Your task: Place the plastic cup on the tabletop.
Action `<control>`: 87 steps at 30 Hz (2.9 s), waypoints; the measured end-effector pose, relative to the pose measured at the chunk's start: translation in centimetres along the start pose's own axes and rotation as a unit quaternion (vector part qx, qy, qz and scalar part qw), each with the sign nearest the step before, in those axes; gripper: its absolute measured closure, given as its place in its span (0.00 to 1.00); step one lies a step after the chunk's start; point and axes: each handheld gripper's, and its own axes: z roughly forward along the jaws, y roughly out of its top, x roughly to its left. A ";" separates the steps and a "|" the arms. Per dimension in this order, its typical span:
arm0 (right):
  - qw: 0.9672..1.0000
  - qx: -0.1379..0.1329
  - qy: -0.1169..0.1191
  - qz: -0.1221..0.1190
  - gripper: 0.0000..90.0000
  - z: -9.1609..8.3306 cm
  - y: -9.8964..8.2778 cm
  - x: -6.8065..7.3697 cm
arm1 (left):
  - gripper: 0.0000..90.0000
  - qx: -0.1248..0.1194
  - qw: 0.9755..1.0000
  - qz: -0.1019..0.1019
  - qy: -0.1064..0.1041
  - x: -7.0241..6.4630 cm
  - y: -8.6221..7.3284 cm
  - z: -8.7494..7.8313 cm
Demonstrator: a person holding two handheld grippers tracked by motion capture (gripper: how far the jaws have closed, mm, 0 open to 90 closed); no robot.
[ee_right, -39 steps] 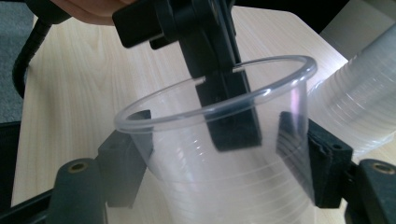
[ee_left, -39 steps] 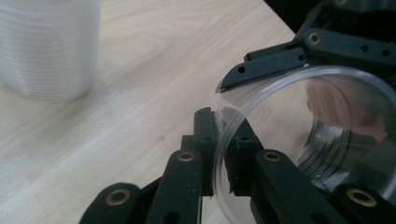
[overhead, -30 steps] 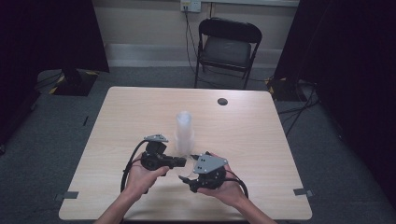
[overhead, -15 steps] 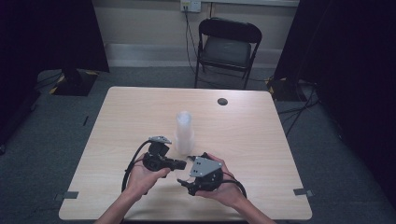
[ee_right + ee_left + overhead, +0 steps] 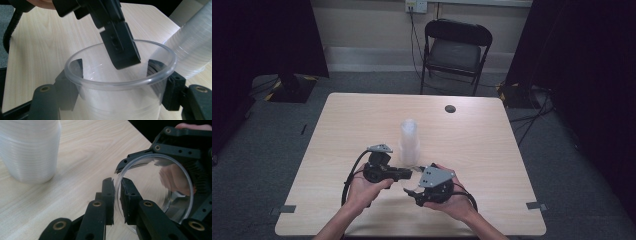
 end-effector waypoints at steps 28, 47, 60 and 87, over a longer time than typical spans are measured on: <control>0.994 0.010 -0.015 0.106 0.34 -0.1 -2.2 -3.4 | 0.38 -0.109 0.987 0.048 0.108 1.8 -1.9 -2.9; 0.983 -0.004 -0.061 0.173 0.34 -1.5 -3.5 -6.5 | 0.18 -0.102 0.976 0.074 0.180 2.8 -4.6 -3.8; 0.976 -0.017 -0.095 0.196 0.33 -2.7 -2.8 -9.2 | 0.17 -0.098 0.971 0.066 0.209 4.1 -7.4 -5.9; 0.958 -0.025 -0.145 0.246 0.33 -0.8 -2.8 -15.5 | 0.18 -0.097 0.971 0.070 0.209 5.3 -8.9 -6.3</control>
